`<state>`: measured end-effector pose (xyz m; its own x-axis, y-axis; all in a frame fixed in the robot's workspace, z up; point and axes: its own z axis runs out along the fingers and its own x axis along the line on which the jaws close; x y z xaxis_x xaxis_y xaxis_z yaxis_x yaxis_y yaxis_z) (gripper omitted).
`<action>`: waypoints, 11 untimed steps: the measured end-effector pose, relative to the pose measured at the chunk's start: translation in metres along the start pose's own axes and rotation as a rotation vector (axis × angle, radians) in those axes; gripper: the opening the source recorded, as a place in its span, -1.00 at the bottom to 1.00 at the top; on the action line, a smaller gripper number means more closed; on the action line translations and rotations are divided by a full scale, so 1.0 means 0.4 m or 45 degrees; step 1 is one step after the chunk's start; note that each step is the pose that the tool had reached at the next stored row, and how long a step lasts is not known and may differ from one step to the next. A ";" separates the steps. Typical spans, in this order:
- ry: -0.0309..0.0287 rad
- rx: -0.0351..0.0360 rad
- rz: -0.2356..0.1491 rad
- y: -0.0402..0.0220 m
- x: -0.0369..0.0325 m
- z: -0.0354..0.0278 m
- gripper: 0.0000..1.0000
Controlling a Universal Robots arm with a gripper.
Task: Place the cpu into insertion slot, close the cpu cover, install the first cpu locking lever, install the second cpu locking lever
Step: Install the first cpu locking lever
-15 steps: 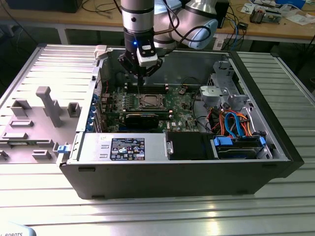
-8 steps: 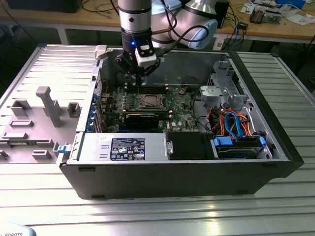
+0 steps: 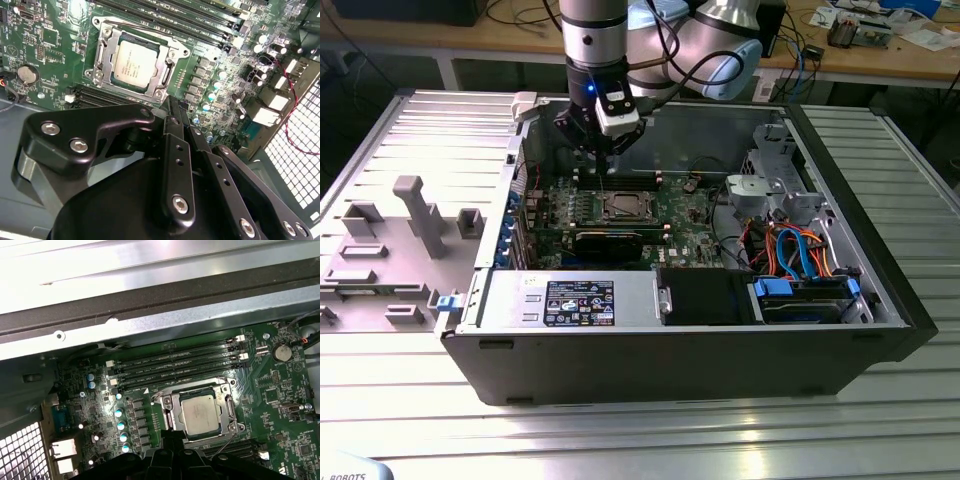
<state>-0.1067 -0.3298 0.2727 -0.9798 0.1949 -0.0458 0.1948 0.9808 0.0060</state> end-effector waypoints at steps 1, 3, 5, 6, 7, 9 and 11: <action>0.0000 0.0000 0.000 0.000 0.000 0.000 -0.79; 0.0000 0.0000 0.000 0.000 0.000 0.000 -0.79; 0.0000 -0.0001 -0.001 0.000 0.000 0.000 -0.79; 0.0000 -0.0001 -0.002 0.000 0.000 0.000 -0.79; 0.0000 -0.0002 -0.004 0.000 0.000 0.000 -0.79; 0.0002 -0.0009 -0.019 0.000 0.000 0.000 -0.79; 0.0005 -0.0034 -0.074 0.000 0.000 0.000 -0.79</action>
<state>-0.1067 -0.3298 0.2727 -0.9894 0.1378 -0.0458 0.1377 0.9905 0.0060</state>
